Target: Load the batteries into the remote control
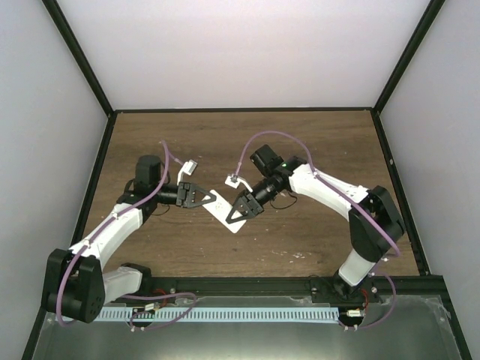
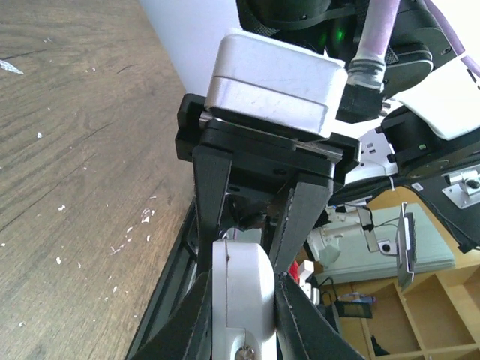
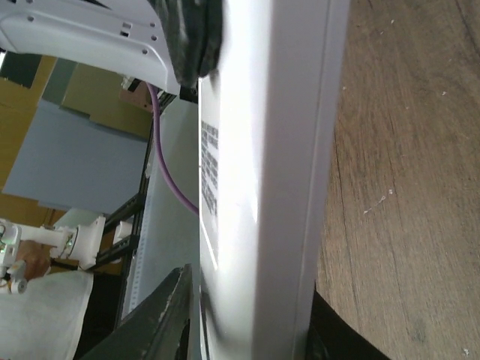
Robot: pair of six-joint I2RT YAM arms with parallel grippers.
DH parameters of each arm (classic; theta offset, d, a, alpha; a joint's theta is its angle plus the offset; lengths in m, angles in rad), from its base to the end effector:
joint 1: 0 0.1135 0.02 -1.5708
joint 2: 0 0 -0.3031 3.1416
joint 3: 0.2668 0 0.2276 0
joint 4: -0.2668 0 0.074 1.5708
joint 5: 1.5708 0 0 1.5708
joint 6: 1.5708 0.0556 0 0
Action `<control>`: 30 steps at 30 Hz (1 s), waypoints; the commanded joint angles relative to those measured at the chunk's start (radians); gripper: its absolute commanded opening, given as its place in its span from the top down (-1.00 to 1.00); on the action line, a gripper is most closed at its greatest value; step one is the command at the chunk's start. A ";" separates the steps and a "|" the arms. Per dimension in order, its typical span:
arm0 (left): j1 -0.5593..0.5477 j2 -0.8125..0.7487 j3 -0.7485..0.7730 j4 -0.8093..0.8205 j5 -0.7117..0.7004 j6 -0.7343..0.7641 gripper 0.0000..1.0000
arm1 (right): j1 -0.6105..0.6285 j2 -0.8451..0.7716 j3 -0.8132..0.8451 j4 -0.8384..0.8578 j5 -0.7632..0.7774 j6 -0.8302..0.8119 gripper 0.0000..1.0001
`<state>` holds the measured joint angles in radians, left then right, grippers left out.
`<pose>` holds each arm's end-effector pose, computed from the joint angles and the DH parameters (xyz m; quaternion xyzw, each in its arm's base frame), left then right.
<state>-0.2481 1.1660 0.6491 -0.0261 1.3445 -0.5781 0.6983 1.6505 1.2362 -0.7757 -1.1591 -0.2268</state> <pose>0.1759 -0.1005 0.2911 0.1901 0.7224 -0.6511 0.1346 0.2009 0.2351 0.2928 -0.4594 0.6890 0.5599 0.0284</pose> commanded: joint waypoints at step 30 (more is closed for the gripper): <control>0.107 -0.102 0.036 -0.281 -0.311 0.236 -0.10 | -0.024 0.016 0.019 0.054 0.342 0.099 0.99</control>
<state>-0.2138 1.1130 0.6868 -0.2279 1.1984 -0.3809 0.6991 1.6905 1.2736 -0.7856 -1.0626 -0.2123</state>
